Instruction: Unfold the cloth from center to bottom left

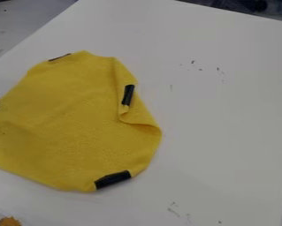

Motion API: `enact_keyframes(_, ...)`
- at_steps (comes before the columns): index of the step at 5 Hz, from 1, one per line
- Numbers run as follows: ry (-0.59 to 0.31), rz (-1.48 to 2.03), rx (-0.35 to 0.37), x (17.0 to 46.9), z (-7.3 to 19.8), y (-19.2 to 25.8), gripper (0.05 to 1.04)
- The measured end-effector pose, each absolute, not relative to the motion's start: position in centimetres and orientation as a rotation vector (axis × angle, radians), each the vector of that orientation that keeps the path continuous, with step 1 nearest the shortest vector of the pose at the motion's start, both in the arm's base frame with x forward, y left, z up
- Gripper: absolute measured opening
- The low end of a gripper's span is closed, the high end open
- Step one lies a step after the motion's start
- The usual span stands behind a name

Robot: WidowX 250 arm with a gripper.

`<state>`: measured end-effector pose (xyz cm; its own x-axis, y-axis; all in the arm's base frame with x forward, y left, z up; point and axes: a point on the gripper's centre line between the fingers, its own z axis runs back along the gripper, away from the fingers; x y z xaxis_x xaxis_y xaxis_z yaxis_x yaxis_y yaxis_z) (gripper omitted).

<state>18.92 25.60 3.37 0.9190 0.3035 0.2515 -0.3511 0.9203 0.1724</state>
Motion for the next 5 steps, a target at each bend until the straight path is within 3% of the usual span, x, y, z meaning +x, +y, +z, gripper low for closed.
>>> enact_keyframes(2,-0.182,0.297,0.258,19.1,4.4,26.5,1.001)
enact_keyframes(5,-0.143,0.123,0.189,22.9,6.2,20.6,1.001)
